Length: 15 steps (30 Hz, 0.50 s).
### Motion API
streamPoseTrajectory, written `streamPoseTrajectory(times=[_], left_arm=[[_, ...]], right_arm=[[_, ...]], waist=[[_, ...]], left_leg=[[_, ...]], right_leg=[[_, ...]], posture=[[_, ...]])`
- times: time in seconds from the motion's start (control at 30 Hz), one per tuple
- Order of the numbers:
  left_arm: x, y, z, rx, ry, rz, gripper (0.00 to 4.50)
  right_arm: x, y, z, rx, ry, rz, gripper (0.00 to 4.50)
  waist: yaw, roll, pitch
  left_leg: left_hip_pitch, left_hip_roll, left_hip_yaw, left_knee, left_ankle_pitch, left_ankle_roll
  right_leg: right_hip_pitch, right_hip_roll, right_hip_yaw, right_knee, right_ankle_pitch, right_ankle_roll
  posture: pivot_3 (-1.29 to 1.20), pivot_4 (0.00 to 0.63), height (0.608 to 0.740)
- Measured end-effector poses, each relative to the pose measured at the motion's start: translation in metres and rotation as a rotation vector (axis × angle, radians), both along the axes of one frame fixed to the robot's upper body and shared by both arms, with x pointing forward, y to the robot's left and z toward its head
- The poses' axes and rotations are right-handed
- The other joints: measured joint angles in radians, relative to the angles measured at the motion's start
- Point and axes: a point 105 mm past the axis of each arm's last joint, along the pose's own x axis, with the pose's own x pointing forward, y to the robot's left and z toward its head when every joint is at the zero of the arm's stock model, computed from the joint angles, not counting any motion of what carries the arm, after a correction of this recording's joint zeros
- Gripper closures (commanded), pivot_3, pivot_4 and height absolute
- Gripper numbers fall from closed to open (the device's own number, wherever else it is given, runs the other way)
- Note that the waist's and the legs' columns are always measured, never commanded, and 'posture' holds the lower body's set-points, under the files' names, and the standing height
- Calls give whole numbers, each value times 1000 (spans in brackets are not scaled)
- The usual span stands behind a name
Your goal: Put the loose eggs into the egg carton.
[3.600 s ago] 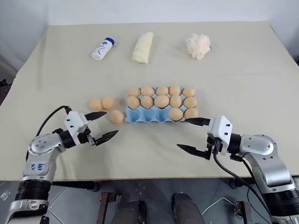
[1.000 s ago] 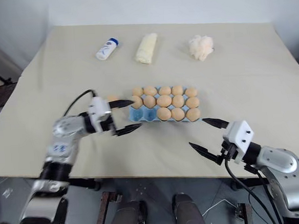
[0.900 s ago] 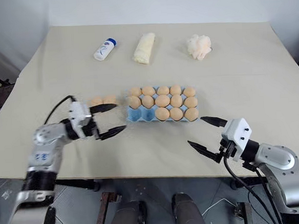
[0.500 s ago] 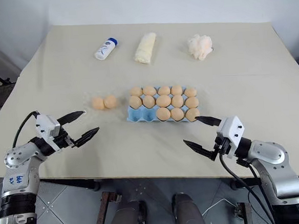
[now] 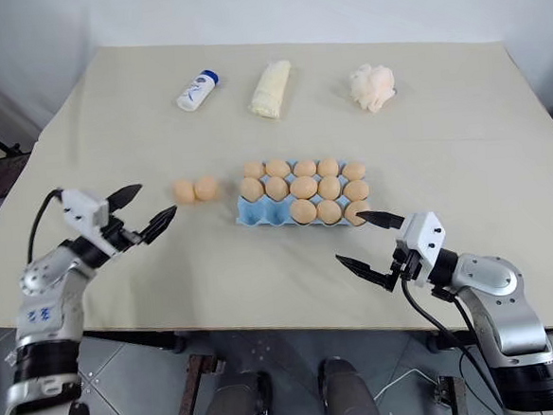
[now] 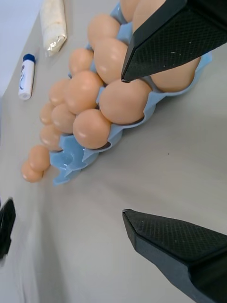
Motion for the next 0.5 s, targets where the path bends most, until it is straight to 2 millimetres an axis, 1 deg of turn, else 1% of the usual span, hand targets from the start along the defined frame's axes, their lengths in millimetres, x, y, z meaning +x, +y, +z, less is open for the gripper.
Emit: streamPoseTrajectory(times=[0.13,0.27,0.37,0.5], left_arm=[[23,-5,4,-26,4,29,19],[39,-10,10,-78,-8,59,19],[42,-12,7,-102,-3,73,19],[45,-6,-1,-127,20,122,19]], right_arm=[[0,0,-2,-3,4,-1,0],[0,0,-3,-5,0,-7,0],[-3,-1,-7,1,11,-19,0],[-5,-1,-9,7,17,-32,0]], waist=[[-5,0,0],[-4,0,0],[-3,0,0],[-5,-1,0]], left_leg=[[-1,0,0,0,0,0],[-1,0,1,0,0,-1],[-1,0,0,0,0,-1],[-1,0,1,0,0,-1]], right_leg=[[-1,0,0,1,0,0],[-2,1,-1,2,0,0],[-2,1,-1,2,0,1],[-2,1,-1,2,0,1]], posture=[[0,150,740],[0,150,740],[0,150,740],[0,150,740]])
